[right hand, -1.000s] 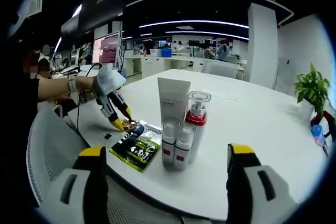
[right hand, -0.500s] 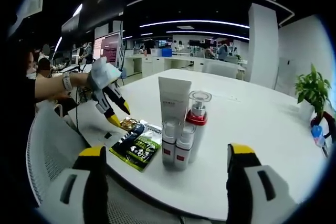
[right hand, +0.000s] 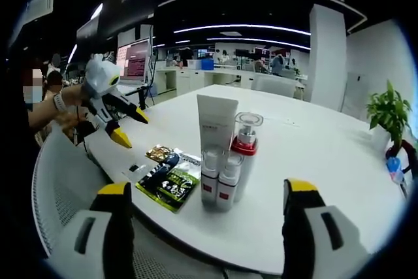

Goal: Arrange the skincare products in the storage area until every visible bottle or jar stands upright without overlapping.

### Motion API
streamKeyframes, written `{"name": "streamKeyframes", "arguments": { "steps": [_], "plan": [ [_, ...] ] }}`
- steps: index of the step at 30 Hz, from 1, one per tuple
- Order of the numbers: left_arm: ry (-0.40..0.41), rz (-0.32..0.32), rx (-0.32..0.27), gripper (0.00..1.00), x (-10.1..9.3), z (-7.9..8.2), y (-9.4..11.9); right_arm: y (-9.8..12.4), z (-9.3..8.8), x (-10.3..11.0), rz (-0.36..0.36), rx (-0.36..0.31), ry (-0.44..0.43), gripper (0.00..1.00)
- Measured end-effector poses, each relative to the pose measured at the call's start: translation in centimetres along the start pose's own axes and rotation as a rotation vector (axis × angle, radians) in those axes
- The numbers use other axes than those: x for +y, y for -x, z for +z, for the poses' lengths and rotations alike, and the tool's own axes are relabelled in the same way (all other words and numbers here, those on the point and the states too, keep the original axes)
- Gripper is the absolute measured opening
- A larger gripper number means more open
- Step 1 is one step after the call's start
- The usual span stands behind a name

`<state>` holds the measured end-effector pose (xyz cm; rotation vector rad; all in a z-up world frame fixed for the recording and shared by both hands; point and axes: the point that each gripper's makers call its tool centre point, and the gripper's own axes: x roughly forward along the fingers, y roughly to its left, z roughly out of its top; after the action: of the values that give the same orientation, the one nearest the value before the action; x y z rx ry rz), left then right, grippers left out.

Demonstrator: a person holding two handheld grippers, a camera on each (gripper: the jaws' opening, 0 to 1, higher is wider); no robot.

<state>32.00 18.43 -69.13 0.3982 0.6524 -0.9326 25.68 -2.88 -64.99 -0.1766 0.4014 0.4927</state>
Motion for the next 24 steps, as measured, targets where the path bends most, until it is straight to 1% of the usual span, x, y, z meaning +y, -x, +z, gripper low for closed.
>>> {"name": "streamKeyframes", "arguments": {
  "steps": [1,8,9,10,12,13,16,19,22,24],
  "plan": [
    [0.017,0.010,-0.023,0.62,-0.2,0.2,0.5,0.0,0.0,0.0,0.000,-0.002,0.001,0.97],
    [0.034,0.040,-0.098,0.65,-1.9,0.6,2.7,0.1,0.1,0.1,-0.002,-0.007,0.000,0.96],
    [0.042,0.044,-0.111,0.65,-2.1,0.7,2.9,0.1,0.1,0.1,-0.001,-0.005,0.002,0.96],
    [0.064,0.051,-0.139,0.66,-2.4,0.9,3.3,0.1,0.1,0.2,0.001,-0.004,0.006,0.96],
    [0.091,0.058,-0.167,0.69,-2.8,0.9,3.8,0.1,0.1,0.3,0.000,-0.002,0.011,0.96],
    [0.099,0.065,-0.173,0.71,-3.0,0.8,4.0,0.0,0.1,0.3,0.002,0.000,0.012,0.96],
    [0.122,0.111,-0.186,0.76,-3.2,0.3,4.6,0.1,0.1,0.4,0.003,-0.004,0.012,0.96],
    [0.117,0.149,-0.192,0.80,-3.6,-0.1,4.9,0.1,0.1,0.4,0.004,-0.003,0.010,0.96],
    [0.166,0.156,-0.209,0.89,-4.1,-0.5,5.1,0.1,0.1,0.5,0.008,-0.003,0.012,0.97],
    [0.213,0.170,-0.229,0.93,-4.1,-0.6,5.2,0.2,0.1,0.6,0.009,-0.007,0.014,0.96]
  ]
}}
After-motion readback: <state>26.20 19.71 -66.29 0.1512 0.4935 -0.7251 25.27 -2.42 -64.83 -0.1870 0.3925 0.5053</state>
